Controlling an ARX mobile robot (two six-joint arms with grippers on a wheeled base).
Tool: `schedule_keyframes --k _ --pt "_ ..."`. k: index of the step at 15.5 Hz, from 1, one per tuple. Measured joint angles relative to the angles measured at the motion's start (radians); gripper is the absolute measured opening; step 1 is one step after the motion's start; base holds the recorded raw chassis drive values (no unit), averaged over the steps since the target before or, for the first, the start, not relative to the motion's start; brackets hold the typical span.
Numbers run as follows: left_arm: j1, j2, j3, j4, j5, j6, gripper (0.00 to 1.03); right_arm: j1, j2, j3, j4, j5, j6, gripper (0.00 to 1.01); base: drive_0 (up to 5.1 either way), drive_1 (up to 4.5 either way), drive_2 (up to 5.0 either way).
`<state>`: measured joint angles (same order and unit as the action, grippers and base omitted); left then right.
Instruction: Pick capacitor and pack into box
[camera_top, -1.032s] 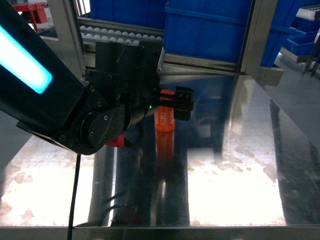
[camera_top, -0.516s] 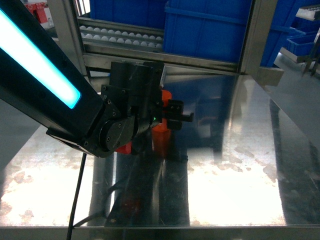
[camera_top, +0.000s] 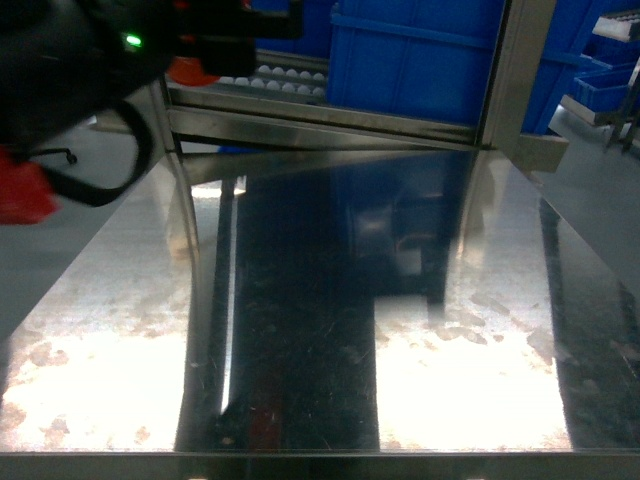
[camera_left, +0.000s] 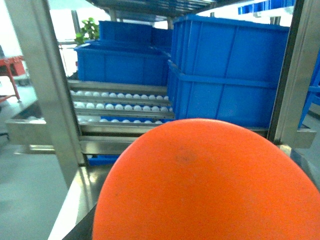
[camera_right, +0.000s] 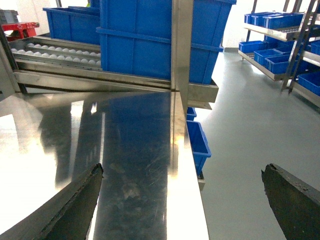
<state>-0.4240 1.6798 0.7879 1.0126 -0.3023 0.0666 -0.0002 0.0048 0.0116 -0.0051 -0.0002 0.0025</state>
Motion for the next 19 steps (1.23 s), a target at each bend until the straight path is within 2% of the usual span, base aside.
schedule_keyframes --k 1,4,5,9,10,11,12,14,17,19 --pt "-0.005 -0.143 -0.112 -0.029 -0.028 0.016 0.44 0.0 0.0 0.0 0.0 0.0 0.0 0.98 0.0 0.0 0.0" --pt "-0.016 -0.518 -0.314 -0.129 -0.106 0.019 0.44 0.0 0.0 0.0 0.0 0.0 0.0 0.98 0.0 0.0 0.0" --pt "-0.019 -0.572 -0.327 -0.127 -0.107 0.017 0.44 0.0 0.0 0.0 0.0 0.0 0.0 0.98 0.0 0.0 0.0" --pt "-0.021 -0.552 -0.325 -0.135 -0.105 0.016 0.44 0.0 0.0 0.0 0.0 0.0 0.0 0.98 0.0 0.0 0.0" --pt "-0.02 -0.567 -0.319 -0.192 -0.113 0.006 0.44 0.0 0.0 0.0 0.0 0.0 0.0 0.98 0.0 0.0 0.0" --pt "0.005 -0.632 -0.319 -0.373 -0.098 -0.023 0.44 0.0 0.0 0.0 0.0 0.0 0.0 0.98 0.0 0.0 0.0" --pt "0.043 -0.695 -0.366 -0.435 -0.071 -0.039 0.44 0.0 0.0 0.0 -0.001 0.001 0.0 0.98 0.0 0.0 0.0" --pt "0.129 -0.794 -0.485 -0.443 -0.008 -0.057 0.44 0.0 0.0 0.0 0.0 0.0 0.0 0.98 0.0 0.0 0.0" --pt "0.21 -0.913 -0.588 -0.452 0.09 -0.06 0.44 0.0 0.0 0.0 0.0 0.0 0.0 0.98 0.0 0.0 0.0" --pt "0.261 -0.987 -0.64 -0.478 0.133 -0.06 0.44 0.0 0.0 0.0 0.0 0.0 0.0 0.98 0.0 0.0 0.0"
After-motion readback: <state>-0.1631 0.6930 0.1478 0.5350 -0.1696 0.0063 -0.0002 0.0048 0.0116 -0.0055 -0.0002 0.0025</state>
